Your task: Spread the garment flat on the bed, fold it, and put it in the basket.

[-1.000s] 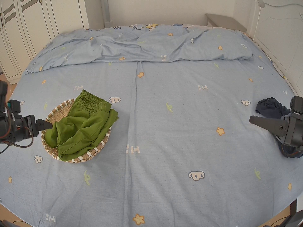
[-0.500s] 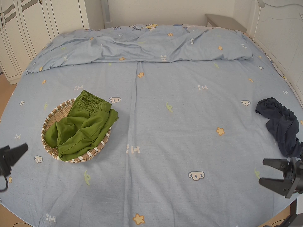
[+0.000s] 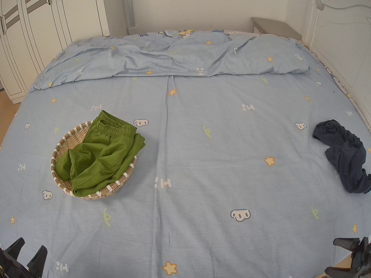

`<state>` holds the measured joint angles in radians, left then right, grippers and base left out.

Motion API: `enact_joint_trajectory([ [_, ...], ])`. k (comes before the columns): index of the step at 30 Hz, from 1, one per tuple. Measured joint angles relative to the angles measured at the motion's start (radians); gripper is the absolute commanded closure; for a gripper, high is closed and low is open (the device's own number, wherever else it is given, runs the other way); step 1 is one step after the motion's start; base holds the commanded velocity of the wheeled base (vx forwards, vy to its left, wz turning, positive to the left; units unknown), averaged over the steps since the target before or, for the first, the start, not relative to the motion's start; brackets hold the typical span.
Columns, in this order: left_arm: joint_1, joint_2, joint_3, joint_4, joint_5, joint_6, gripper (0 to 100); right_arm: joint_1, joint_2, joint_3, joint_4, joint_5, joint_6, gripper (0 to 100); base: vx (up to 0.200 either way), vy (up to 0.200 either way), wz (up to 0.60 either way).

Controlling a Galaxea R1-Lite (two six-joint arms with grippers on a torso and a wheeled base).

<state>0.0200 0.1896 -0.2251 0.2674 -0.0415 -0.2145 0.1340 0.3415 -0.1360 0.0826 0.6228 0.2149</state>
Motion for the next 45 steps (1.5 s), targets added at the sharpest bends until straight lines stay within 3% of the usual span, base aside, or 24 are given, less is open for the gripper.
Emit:
enact_joint_trajectory([
  [4,-0.011,-0.091,0.047,-0.013,-0.018,0.002,0,-0.007,-0.117,0.019,0.051,-0.003,0.039,0,0.000,0.000,0.00],
  [7,-0.015,-0.129,0.066,-0.028,-0.034,0.038,0,-0.016,-0.170,0.025,0.058,-0.045,0.080,0,0.000,0.000,0.00],
  [10,-0.017,-0.151,0.081,-0.045,-0.038,0.138,0,-0.023,-0.204,0.030,0.059,-0.120,0.076,0,0.000,0.000,0.00],
  [12,-0.018,-0.162,0.090,-0.056,-0.040,0.236,0,-0.027,-0.220,0.034,0.052,-0.190,0.036,0,0.000,0.000,0.00],
  [16,-0.018,-0.171,0.100,-0.066,-0.044,0.325,0,-0.031,-0.237,0.057,0.001,-0.331,-0.058,0,0.000,0.000,0.00],
  [21,-0.020,-0.176,0.106,-0.071,-0.023,0.258,0,-0.033,-0.247,0.092,-0.065,-0.584,-0.119,0,0.000,0.000,0.00],
  [25,-0.020,-0.177,0.110,-0.087,0.060,0.161,0,-0.038,-0.251,0.110,-0.088,-0.693,-0.150,0,0.000,0.000,0.00],
  [30,-0.020,-0.177,0.133,-0.157,0.195,0.110,0,-0.101,-0.280,0.116,-0.085,-0.671,-0.186,0,0.000,0.000,0.00],
  [33,-0.020,-0.177,0.160,-0.224,0.240,0.125,0,-0.126,-0.302,0.118,-0.082,-0.656,-0.196,0,0.000,0.000,0.00],
  [35,-0.020,-0.177,0.176,-0.247,0.228,0.145,0,-0.131,-0.310,0.118,-0.082,-0.651,-0.199,0,0.000,0.000,0.00],
  [41,-0.020,-0.177,0.203,-0.261,0.053,0.236,0,-0.134,-0.323,0.118,-0.079,-0.634,-0.210,0,0.000,0.000,0.00],
  [45,-0.020,-0.177,0.206,-0.268,0.030,0.249,0,-0.135,-0.326,0.118,-0.077,-0.627,-0.214,0,0.000,0.000,0.00],
])
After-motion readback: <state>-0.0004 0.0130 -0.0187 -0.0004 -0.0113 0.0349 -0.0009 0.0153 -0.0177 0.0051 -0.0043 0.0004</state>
